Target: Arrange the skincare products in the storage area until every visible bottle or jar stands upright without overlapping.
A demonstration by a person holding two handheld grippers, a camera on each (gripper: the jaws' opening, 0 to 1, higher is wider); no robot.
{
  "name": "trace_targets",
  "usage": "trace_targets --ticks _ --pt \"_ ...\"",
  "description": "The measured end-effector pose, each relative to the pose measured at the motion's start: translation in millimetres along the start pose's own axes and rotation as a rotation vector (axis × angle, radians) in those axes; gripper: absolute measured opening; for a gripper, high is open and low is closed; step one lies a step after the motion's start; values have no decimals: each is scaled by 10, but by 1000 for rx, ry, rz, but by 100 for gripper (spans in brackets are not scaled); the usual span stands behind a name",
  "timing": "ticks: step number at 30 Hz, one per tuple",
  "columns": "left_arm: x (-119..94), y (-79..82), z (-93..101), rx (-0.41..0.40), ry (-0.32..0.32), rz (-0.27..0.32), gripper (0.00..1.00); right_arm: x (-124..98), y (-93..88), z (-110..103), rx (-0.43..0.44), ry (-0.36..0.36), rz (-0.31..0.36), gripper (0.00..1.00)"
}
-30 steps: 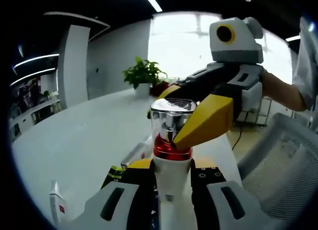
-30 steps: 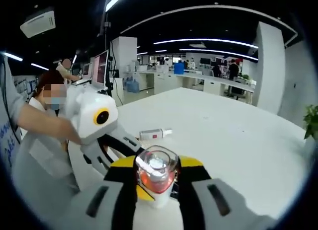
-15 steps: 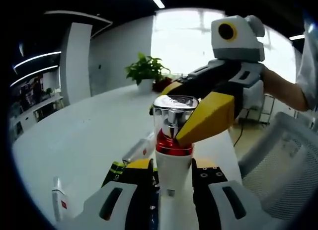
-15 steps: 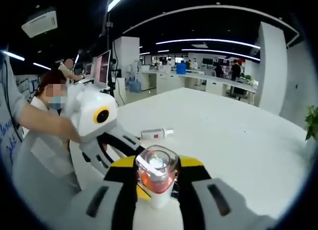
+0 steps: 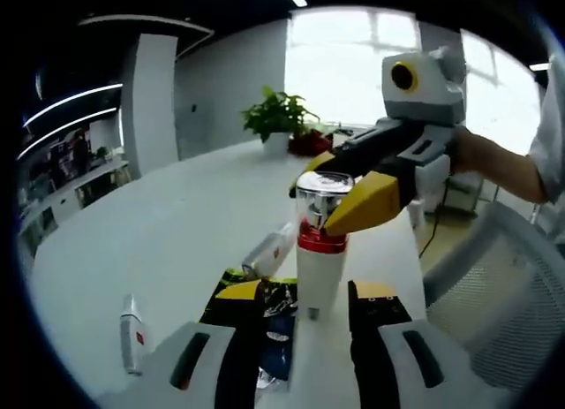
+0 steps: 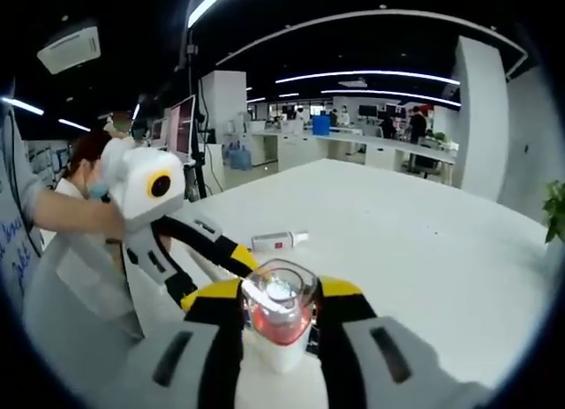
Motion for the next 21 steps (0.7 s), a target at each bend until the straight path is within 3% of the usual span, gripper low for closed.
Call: trace_targets --ticks 13,21 --pt "-305 27 -79 -19 98 13 44 -73 19 35 -2 -9 -20 36" --pt "-512 63 -95 -57 179 24 53 -157 -30 21 9 -20 -92 44"
Point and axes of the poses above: the point that each gripper's makers call its tool centre point, and the gripper's own axes: x roughly forward along the fingers, z roughly to its right, y roughly out of its top, the point moved 10 cm from there along -x, roughly backward along the fingers, and after that the axes turned 8 degrees about -x, right-handed, at the moved point
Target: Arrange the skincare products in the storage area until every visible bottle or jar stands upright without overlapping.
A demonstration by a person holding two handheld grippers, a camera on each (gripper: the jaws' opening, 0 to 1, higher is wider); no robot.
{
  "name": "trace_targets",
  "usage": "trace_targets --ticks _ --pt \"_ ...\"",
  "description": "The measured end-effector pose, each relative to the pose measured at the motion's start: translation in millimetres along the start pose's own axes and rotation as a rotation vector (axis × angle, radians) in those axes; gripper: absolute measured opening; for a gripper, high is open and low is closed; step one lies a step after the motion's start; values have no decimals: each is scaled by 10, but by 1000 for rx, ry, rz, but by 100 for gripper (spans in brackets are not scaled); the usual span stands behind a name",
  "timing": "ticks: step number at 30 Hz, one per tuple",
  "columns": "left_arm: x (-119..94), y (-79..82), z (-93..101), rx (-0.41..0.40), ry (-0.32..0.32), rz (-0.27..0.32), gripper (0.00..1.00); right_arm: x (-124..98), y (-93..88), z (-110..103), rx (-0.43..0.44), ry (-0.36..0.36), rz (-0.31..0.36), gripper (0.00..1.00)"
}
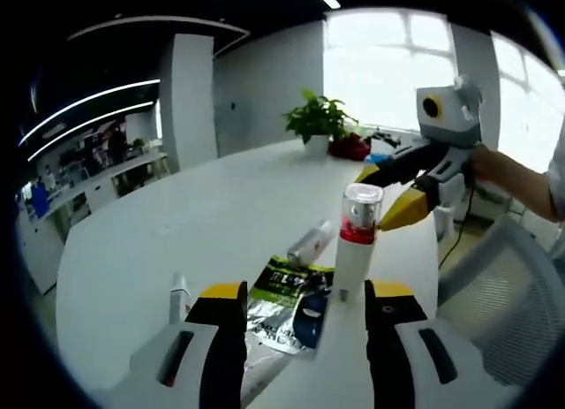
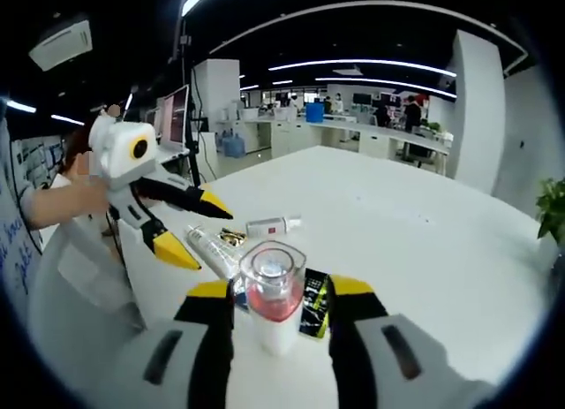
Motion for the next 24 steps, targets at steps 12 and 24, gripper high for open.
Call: trace_targets --ticks 12,24 --pt "-263 21 -38 0 102 -28 65 -52 -63 -52 -34 -12 -83 60" --pt "-461 24 -14 11 159 -69 77 -105 -86 -90 -53 -21 -116 76"
Point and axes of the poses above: the point that each gripper's makers call its tool centre point, and the gripper's own axes: x roughly forward along the fingers, z roughly to its right, y roughly out of its top, the point moved 10 cm from there along -x, roughly backward along the fingers, and after that the axes turned 8 degrees about -x, right-handed, at the moved point
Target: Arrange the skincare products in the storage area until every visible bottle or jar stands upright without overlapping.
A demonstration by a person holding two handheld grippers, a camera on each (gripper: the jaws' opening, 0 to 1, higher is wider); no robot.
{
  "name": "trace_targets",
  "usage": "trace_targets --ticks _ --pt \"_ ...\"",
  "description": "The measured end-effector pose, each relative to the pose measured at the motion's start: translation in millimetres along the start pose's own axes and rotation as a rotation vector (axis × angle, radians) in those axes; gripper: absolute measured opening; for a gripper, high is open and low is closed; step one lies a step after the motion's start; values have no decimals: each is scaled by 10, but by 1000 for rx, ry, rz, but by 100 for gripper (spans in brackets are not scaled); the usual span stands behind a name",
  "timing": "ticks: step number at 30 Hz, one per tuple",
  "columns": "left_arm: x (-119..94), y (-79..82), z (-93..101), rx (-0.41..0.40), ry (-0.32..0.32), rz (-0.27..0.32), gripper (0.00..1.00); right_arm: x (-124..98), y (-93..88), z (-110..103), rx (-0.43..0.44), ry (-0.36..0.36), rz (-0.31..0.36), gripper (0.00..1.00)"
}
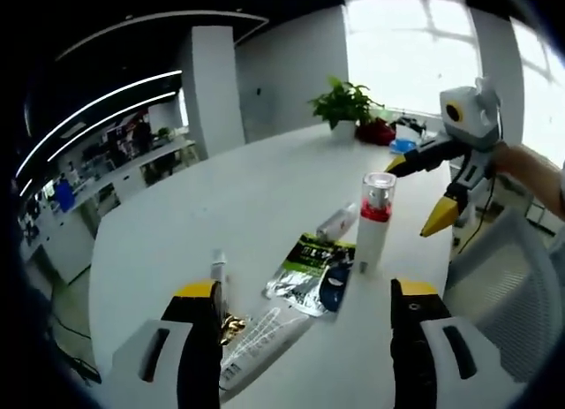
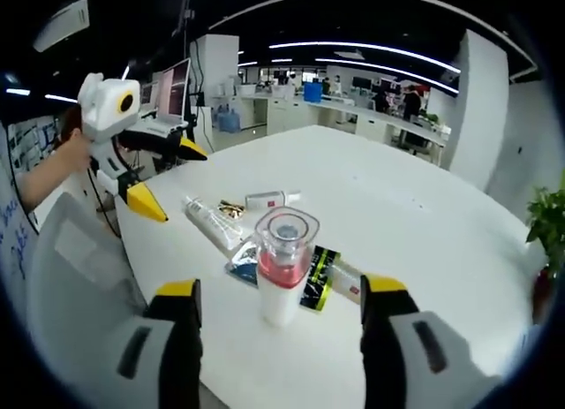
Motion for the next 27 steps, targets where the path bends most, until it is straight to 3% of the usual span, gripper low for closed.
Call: trace_targets --ticks 15,27 --pt "-229 -49 -37 0 64 5 86 -58 -52 -86 -15 1 -26 92" --pt "-319 -141 -28 31 93 -40 97 -144 -41 -115 -27 -16 -14 99"
Point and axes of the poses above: the point that each gripper's makers call its tool centre point, and the gripper's own axes: x roughly forward along the fingers, z roughly to its right, y roughly out of its top, the point moved 10 cm from there along -x, roughly backward along the fingers, and after that the axes turned 8 degrees about -x, right-handed, at the moved point
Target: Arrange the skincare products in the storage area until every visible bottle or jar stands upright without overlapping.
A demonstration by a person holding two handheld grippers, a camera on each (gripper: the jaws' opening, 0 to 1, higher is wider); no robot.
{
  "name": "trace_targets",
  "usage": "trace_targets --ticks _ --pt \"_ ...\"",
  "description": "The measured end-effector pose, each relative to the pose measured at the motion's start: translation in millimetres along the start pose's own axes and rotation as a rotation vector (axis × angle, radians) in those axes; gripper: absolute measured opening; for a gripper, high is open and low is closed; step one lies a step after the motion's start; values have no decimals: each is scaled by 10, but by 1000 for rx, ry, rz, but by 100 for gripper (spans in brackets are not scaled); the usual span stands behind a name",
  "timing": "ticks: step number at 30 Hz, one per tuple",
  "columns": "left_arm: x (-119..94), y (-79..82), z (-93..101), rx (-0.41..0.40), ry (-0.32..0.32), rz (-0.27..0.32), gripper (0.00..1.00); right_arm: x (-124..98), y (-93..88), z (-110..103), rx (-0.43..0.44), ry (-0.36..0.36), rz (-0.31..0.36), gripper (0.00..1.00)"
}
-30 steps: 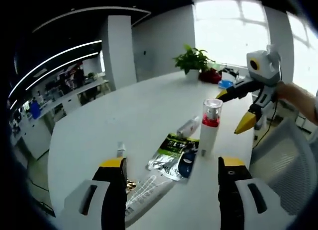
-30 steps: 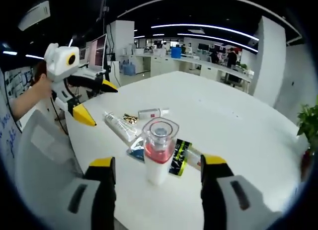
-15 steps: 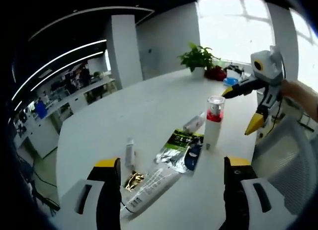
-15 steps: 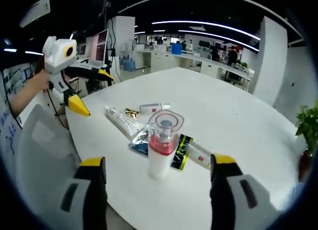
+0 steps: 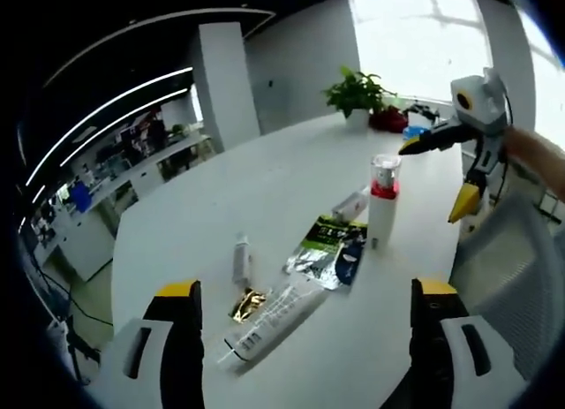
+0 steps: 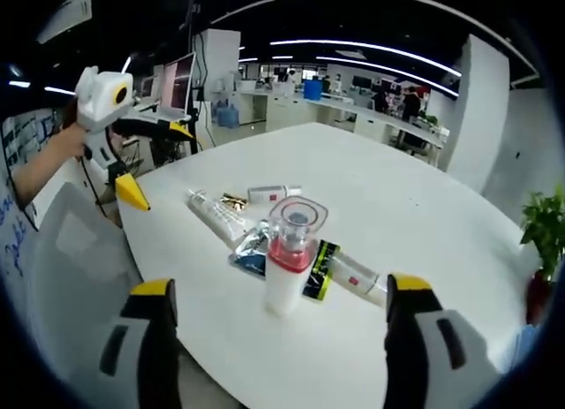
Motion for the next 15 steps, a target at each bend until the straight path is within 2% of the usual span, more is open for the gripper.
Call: trace_targets --ticks 5,10,15 --pt "-11 -25 25 10 -3 -14 97 -30 -27 -13 0 3 -6 100" --pt "-29 -68 47 11 -15 -34 97 -39 -60 -33 16 0 20 100" --pt "-36 -85 30 18 -14 -44 97 -38 -79 -33 -3 -3 7 100"
Point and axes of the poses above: the point that each gripper's makers call its tool centre point, and the gripper's own axes: x roughly forward along the fingers, z roughly to its right, y roughly out of its top, the point moved 10 cm from there along -x, roughly backward along the fingers, and after that the axes turned 8 degrees about -x, right-handed, at the moved point
